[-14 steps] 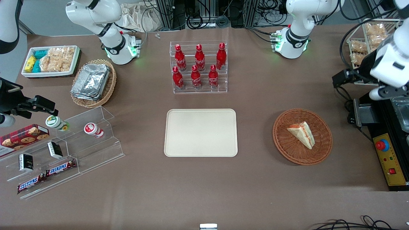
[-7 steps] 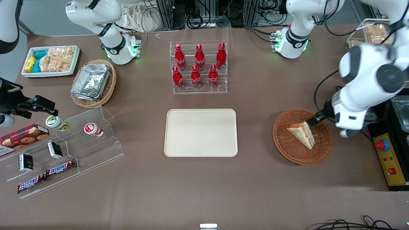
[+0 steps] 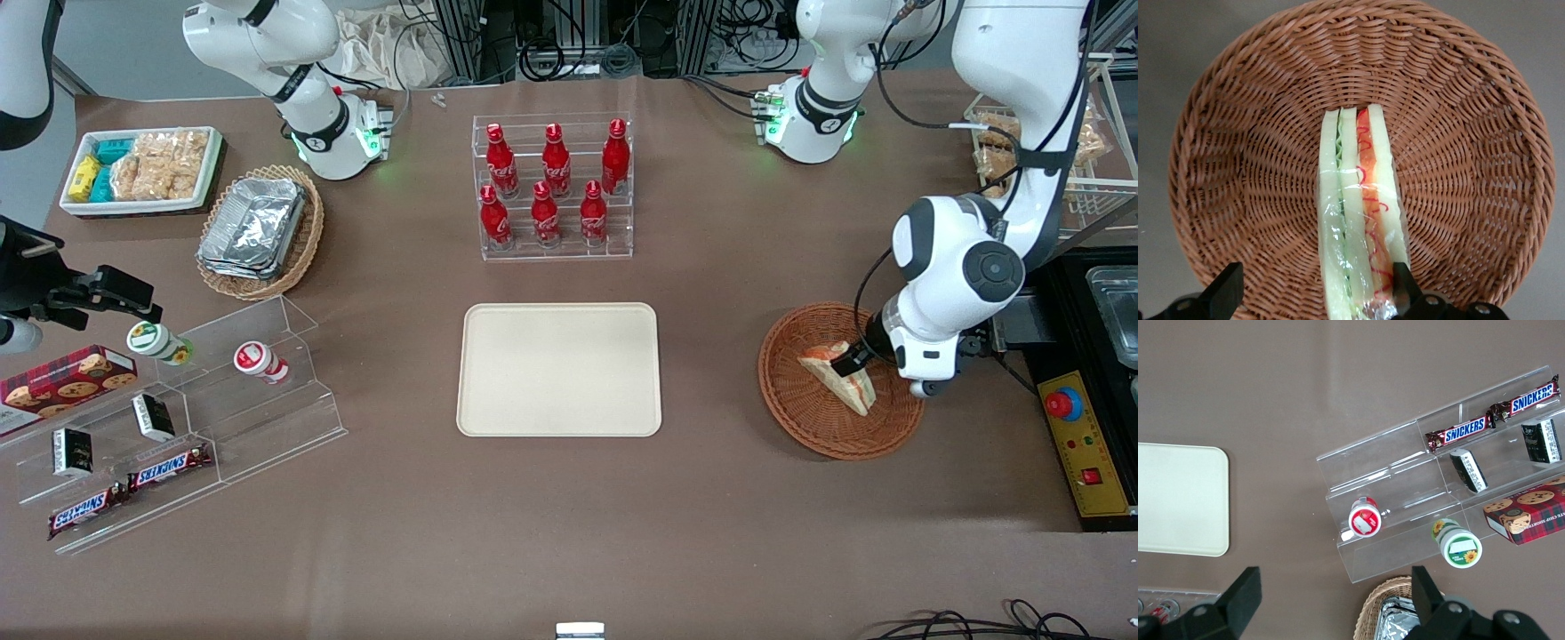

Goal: Place sandwich from basket to tray
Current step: 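Lower the left gripper and close it on the wrapped sandwich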

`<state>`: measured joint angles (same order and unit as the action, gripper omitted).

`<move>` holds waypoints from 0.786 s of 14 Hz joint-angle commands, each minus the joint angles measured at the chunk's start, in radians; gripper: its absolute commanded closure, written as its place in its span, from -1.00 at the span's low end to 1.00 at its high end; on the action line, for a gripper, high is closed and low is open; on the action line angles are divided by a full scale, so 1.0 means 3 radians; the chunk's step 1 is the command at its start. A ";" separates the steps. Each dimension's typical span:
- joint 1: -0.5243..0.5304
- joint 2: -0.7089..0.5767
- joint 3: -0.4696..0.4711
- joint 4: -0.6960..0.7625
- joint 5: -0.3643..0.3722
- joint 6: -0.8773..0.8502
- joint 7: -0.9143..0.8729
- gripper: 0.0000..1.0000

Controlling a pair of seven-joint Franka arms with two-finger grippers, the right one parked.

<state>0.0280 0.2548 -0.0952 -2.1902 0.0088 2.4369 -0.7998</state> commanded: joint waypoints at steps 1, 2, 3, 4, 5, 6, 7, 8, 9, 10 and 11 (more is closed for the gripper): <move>-0.0001 -0.0011 -0.0010 0.0009 0.0037 0.0043 -0.0212 -1.00; -0.0006 -0.0082 -0.0010 0.0014 0.0047 0.0002 -0.0283 -1.00; -0.0011 -0.0179 -0.0015 0.0034 0.0047 -0.0109 -0.0320 -1.00; -0.0022 -0.0245 -0.0020 0.0121 0.0047 -0.0328 -0.0330 -1.00; -0.0027 -0.0246 -0.0025 0.0258 0.0047 -0.0528 -0.0345 -1.00; -0.0032 -0.0211 -0.0030 0.0346 0.0047 -0.0606 -0.0376 -1.00; -0.0037 -0.0139 -0.0030 0.0357 0.0052 -0.0581 -0.0386 -1.00; -0.0047 -0.0022 -0.0030 0.0357 0.0053 -0.0485 -0.0392 -1.00; -0.0047 0.0090 -0.0030 0.0336 0.0053 -0.0312 -0.0397 -1.00; -0.0052 0.0193 -0.0030 0.0326 0.0053 -0.0188 -0.0397 -1.00; -0.0073 0.0280 -0.0030 0.0326 0.0053 -0.0111 -0.0397 -1.00</move>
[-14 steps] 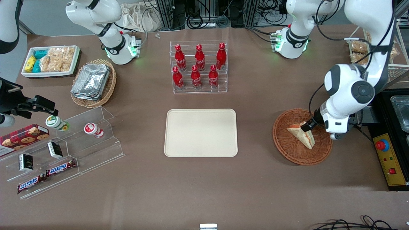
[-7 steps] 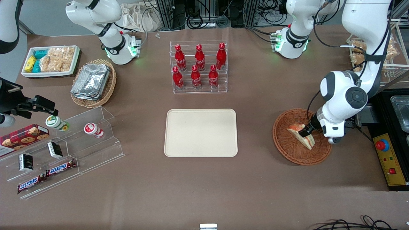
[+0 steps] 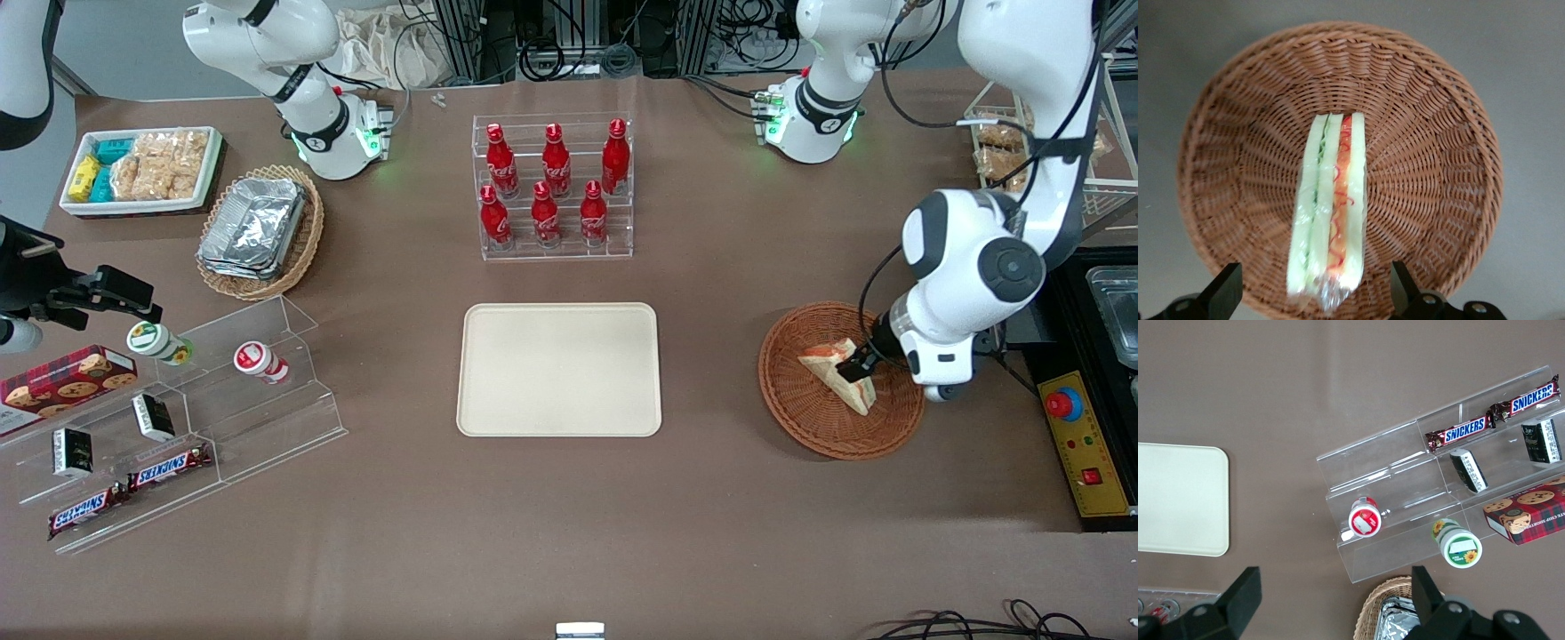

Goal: Place sandwich from basket to tray
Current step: 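Lift the sandwich with the left gripper and carry it over the tray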

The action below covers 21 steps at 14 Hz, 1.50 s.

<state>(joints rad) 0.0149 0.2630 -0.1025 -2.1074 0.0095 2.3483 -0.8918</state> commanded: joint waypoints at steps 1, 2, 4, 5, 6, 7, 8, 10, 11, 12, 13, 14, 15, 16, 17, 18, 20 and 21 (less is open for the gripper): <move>-0.0050 0.0314 -0.0006 0.0050 0.0055 0.0235 -0.0085 -0.98; -0.0050 0.0335 -0.0001 0.0050 0.0086 0.0251 -0.0085 -0.58; -0.0050 0.0330 -0.0001 0.0035 0.0168 0.0246 -0.0095 0.99; -0.0050 0.0315 -0.0001 0.0035 0.0173 0.0241 -0.0090 1.00; -0.0050 0.0259 -0.0001 0.0035 0.0173 0.0200 -0.0085 1.00; -0.0045 0.0142 -0.0001 0.0045 0.0173 0.0094 -0.0075 1.00; -0.0045 0.0024 -0.0001 0.0096 0.0173 -0.0160 -0.0034 1.00; -0.0055 -0.0211 -0.0041 0.0391 0.0163 -0.0824 0.0113 1.00; -0.0070 -0.0273 -0.0143 0.0610 0.0122 -0.1187 0.0271 1.00; -0.0070 -0.0273 -0.0291 0.0840 0.0081 -0.1535 0.0470 1.00; -0.0070 -0.0253 -0.0444 0.1010 -0.0010 -0.1756 0.0649 1.00; -0.0070 -0.0253 -0.0582 0.1057 -0.0107 -0.1789 0.0793 1.00; -0.0070 -0.0243 -0.0741 0.1063 -0.0134 -0.1748 0.0896 1.00; -0.0070 -0.0202 -0.0914 0.1063 -0.0149 -0.1616 0.0973 1.00; -0.0070 -0.0121 -0.1088 0.1058 -0.0149 -0.1413 0.1039 1.00; -0.0075 0.0007 -0.1242 0.1052 -0.0154 -0.1158 0.1060 1.00; -0.0197 0.0298 -0.1376 0.1032 -0.0139 -0.0534 0.0994 1.00; -0.0314 0.0431 -0.1371 0.1037 -0.0088 -0.0334 0.0943 1.00</move>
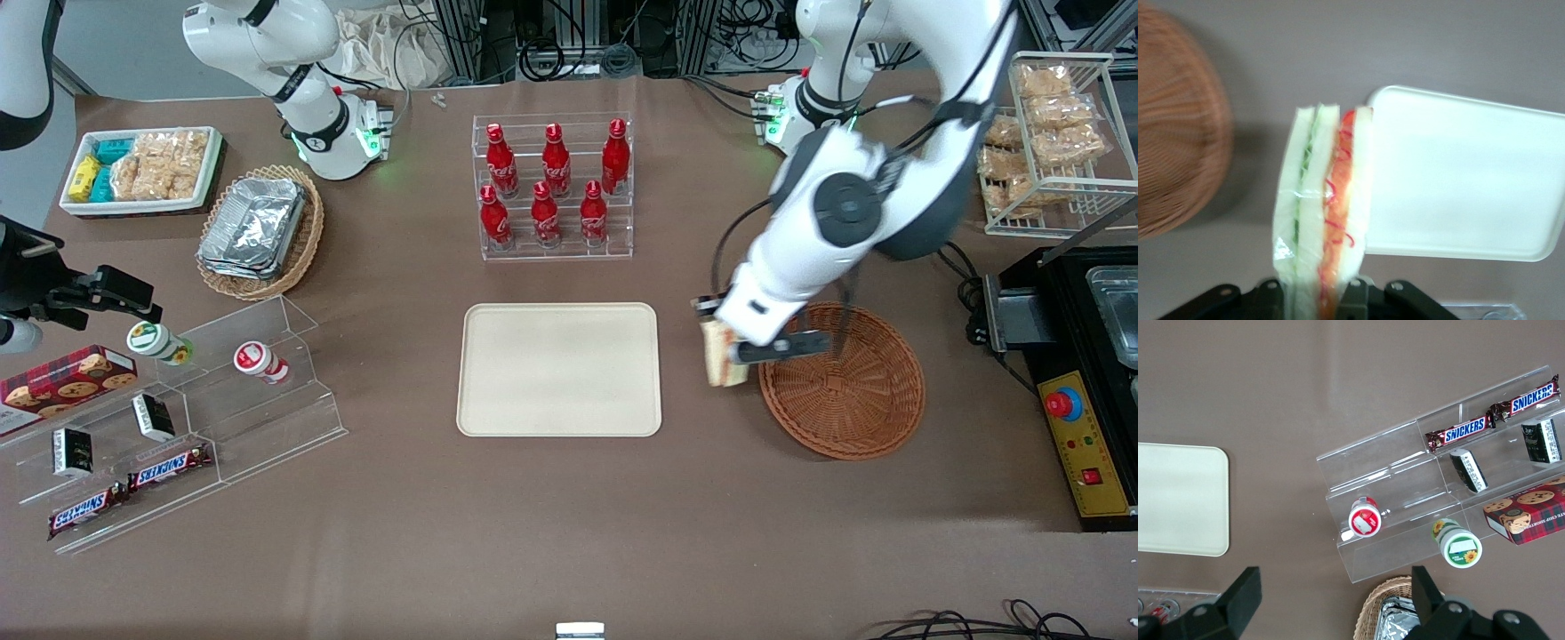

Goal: Place sandwich from basket to tray
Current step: 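Lift the sandwich with the left gripper and carry it over the tray, then lower the sandwich onto the cream tray and open the left gripper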

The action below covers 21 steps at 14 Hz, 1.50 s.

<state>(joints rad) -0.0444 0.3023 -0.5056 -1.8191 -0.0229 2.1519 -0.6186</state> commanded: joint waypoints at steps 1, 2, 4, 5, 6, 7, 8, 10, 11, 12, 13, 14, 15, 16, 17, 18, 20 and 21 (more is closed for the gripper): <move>-0.0174 0.0423 -0.0022 0.0076 0.0056 0.0505 0.0032 1.00; -0.0230 0.0561 -0.0022 0.0076 0.0177 0.0674 0.0017 1.00; -0.0348 0.0811 -0.0012 0.0081 0.0494 0.0885 -0.0070 1.00; -0.0343 0.0924 -0.0012 0.0086 0.0734 0.0946 -0.0086 1.00; -0.0348 0.1016 -0.0012 0.0086 0.0933 0.0957 -0.0131 0.96; -0.0353 0.1088 -0.0012 0.0086 0.1042 0.0957 -0.0243 0.79; -0.0358 0.1119 -0.0012 0.0091 0.1139 0.0957 -0.0381 0.07; -0.0430 0.1109 -0.0012 0.0086 0.1247 0.0947 -0.0733 -1.00; -0.0435 0.1089 -0.0012 0.0106 0.1247 0.0947 -0.0948 -1.00; -0.0445 0.1089 -0.0017 0.0178 0.1242 0.0952 -0.1087 -1.00; -0.0455 0.1084 -0.0017 0.0264 0.1242 0.0942 -0.1159 -1.00; -0.0461 0.1028 -0.0022 0.0296 0.1242 0.0922 -0.1225 -1.00; -0.0445 0.0891 -0.0022 0.0296 0.1232 0.0911 -0.1282 -1.00; -0.0425 0.0727 -0.0017 0.0296 0.1186 0.0840 -0.1308 -1.00; -0.0405 0.0564 -0.0017 0.0311 0.1176 0.0632 -0.1303 -1.00; -0.0323 0.0425 -0.0027 0.0362 0.1140 0.0427 -0.1287 -1.00; -0.0297 0.0220 -0.0033 0.0601 0.1074 0.0151 -0.1267 -1.00; -0.0272 0.0164 -0.0033 0.0749 0.1018 -0.0068 -0.1257 -1.00</move>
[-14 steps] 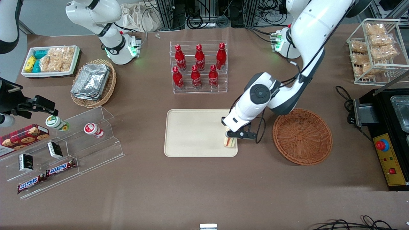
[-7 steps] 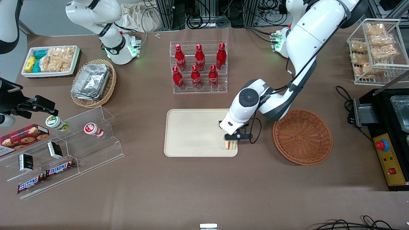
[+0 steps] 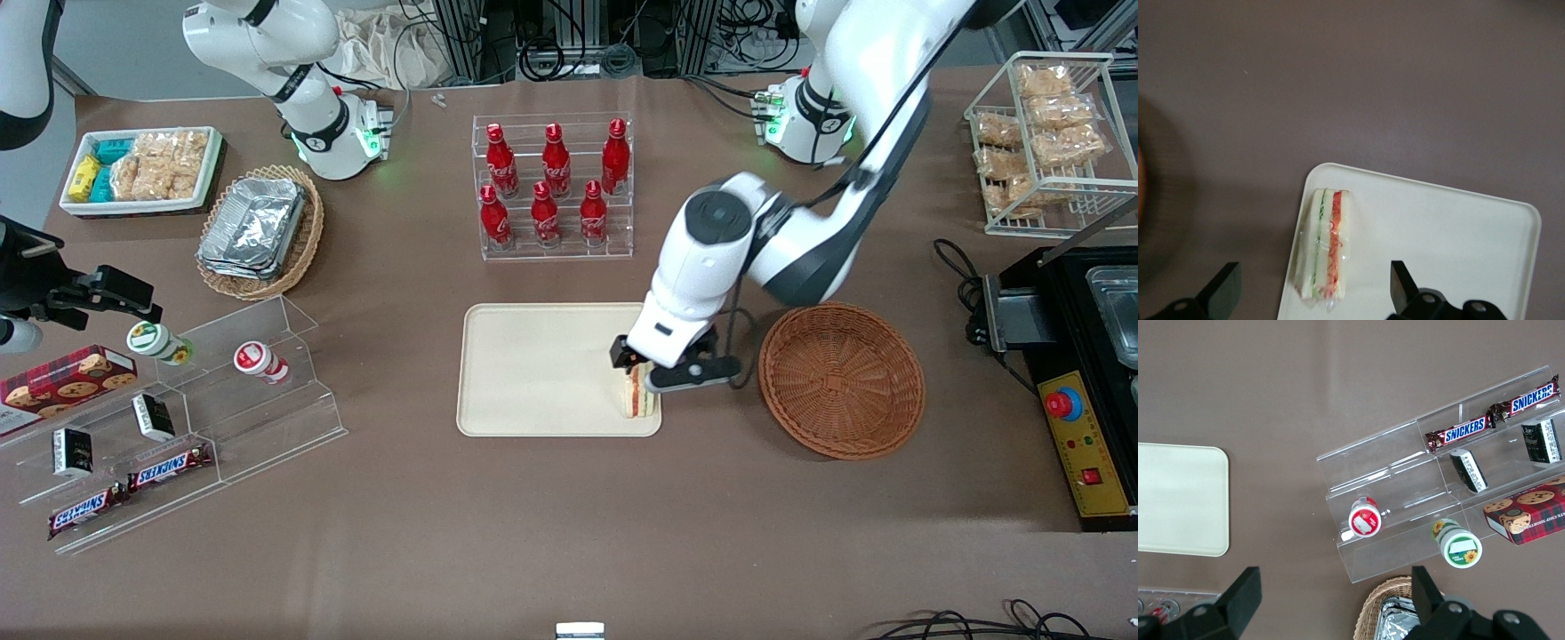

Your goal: Place sandwich from basket to tray

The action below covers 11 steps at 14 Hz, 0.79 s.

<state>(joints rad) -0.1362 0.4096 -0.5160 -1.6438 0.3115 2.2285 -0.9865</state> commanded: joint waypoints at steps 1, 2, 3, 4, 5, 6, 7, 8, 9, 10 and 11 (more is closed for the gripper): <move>0.0055 -0.0265 -0.0003 0.0329 -0.0128 -0.0650 0.0036 -1.00; 0.0085 -0.0342 0.0007 0.0477 -0.0260 -0.0992 0.0264 -1.00; 0.0217 -0.0419 0.0012 0.0651 -0.0514 -0.1345 0.0611 -1.00; 0.0269 -0.0500 0.0063 0.0789 -0.0745 -0.1723 0.1014 -1.00; 0.0250 -0.0577 0.0306 0.0917 -0.0909 -0.2046 0.1332 -1.00; 0.0204 -0.0654 0.0607 0.1040 -0.1057 -0.2246 0.1532 -1.00; 0.0158 -0.0766 0.0853 0.1056 -0.1155 -0.2446 0.1767 -1.00; 0.0157 -0.0873 0.1028 0.1046 -0.1181 -0.2681 0.2023 -1.00; 0.0157 -0.0935 0.1166 0.1021 -0.1166 -0.2850 0.2243 -1.00; 0.0152 -0.1002 0.1299 0.0960 -0.1146 -0.2887 0.2367 -1.00; 0.0147 -0.1058 0.1372 0.0883 -0.1131 -0.2883 0.2408 -1.00</move>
<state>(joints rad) -0.0709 0.1293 -0.1472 -1.3314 -0.0207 1.3771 -0.3068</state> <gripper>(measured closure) 0.000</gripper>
